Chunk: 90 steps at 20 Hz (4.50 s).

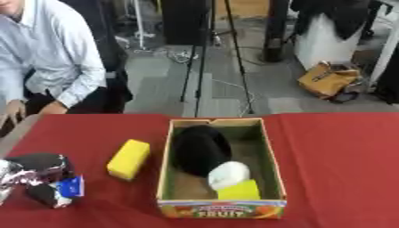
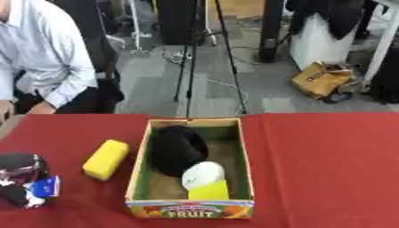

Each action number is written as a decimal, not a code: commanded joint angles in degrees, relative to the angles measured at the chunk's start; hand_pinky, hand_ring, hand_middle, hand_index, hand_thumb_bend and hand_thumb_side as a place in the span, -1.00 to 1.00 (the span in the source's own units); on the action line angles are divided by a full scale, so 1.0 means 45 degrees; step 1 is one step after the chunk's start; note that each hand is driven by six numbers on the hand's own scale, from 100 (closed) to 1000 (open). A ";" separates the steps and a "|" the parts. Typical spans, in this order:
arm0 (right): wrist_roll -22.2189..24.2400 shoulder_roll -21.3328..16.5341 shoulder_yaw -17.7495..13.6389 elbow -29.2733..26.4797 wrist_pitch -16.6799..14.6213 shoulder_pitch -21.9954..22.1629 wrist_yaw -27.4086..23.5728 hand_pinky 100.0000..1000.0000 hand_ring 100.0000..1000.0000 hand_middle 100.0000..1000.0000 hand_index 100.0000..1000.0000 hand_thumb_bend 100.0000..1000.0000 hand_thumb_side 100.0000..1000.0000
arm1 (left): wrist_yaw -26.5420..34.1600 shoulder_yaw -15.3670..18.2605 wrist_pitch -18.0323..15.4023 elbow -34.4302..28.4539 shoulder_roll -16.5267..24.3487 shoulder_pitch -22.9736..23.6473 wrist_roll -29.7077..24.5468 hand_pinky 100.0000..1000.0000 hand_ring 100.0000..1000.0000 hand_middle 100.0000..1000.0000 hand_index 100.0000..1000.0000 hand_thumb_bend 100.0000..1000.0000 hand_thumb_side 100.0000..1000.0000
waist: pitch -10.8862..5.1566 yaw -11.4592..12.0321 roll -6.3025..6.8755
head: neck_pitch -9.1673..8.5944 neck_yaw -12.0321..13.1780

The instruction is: Pick up objects on the table and place them in the box.

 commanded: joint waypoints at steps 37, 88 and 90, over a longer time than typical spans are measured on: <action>-0.0086 -0.0182 -0.0056 -0.0284 -0.0162 0.0147 0.0011 0.58 0.50 0.17 0.19 -1.00 1.00 | -0.0083 0.0055 0.0496 -0.0245 0.0566 -0.0732 -0.1409 -0.18 -0.19 -0.09 0.20 -0.44 0.01 | -0.0706 0.0324 0.0230 | 0.0121 -0.0184; -0.0020 0.0003 -0.0037 -0.0284 -0.0072 0.0417 -0.0030 0.59 0.50 0.17 0.19 -1.00 1.00 | 0.0474 0.0159 0.0755 -0.0554 0.0327 -0.1510 -0.1678 -0.37 -0.31 -0.22 0.09 -0.67 -0.09 | -0.1287 0.0600 0.0487 | 0.0465 -0.0388; -0.0023 0.0024 -0.0029 -0.0284 -0.0075 0.0429 -0.0028 0.59 0.50 0.17 0.19 -1.00 1.00 | 0.0842 0.0193 0.0804 -0.0605 0.0295 -0.1541 -0.1580 -0.42 -0.33 -0.24 0.07 -0.71 -0.11 | -0.1331 0.0606 0.0502 | 0.0484 -0.0428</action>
